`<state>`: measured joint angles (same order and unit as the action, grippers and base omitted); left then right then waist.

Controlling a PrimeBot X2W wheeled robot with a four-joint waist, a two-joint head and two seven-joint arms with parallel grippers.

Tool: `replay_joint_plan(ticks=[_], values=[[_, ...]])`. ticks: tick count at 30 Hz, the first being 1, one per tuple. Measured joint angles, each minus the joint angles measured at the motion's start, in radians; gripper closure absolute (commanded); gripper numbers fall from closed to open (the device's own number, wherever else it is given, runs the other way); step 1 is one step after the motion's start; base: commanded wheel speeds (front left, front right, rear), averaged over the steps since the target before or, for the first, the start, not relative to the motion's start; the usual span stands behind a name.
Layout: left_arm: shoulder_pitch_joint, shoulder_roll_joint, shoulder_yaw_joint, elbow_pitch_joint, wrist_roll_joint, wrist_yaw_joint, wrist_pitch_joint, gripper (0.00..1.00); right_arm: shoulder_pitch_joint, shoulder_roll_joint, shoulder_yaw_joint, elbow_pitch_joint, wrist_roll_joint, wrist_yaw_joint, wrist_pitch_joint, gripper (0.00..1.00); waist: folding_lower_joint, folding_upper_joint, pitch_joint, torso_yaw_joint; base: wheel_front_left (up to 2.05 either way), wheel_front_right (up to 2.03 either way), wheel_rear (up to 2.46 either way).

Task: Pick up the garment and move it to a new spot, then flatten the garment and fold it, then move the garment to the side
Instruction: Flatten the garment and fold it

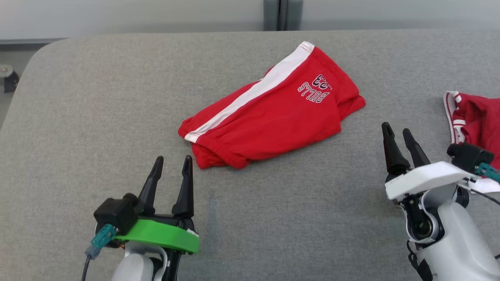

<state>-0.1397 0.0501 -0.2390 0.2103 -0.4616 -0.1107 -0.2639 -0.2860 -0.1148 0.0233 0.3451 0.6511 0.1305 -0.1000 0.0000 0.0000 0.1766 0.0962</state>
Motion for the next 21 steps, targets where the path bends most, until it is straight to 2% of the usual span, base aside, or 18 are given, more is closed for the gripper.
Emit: replay_joint_plan(ticks=[4, 10, 15, 21], values=[[-0.023, 0.0, -0.038, -0.001, -0.02, 0.005, 0.0, 0.0, -0.077, 0.009, -0.05, 0.067, 0.089, 0.0, 0.09, 0.0, 0.0, 0.0, 0.034, 0.04, 0.0, 0.0, 0.0], [-0.042, 0.0, -0.087, 0.008, -0.045, 0.014, 0.0, 0.0, -0.181, 0.025, -0.114, 0.177, 0.154, 0.0, 0.189, 0.0, 0.0, 0.0, 0.078, 0.106, 0.0, 0.0, 0.0], [-0.059, 0.0, -0.145, 0.008, -0.045, 0.019, 0.0, 0.0, -0.255, 0.028, -0.18, 0.268, 0.173, 0.0, 0.222, 0.0, 0.0, 0.0, 0.108, 0.161, 0.0, 0.0, 0.0], [-0.063, 0.0, -0.171, 0.006, -0.05, 0.029, 0.0, 0.0, -0.322, 0.022, -0.243, 0.362, 0.165, 0.0, 0.239, 0.0, 0.0, 0.0, 0.131, 0.215, 0.0, 0.0, 0.0]])
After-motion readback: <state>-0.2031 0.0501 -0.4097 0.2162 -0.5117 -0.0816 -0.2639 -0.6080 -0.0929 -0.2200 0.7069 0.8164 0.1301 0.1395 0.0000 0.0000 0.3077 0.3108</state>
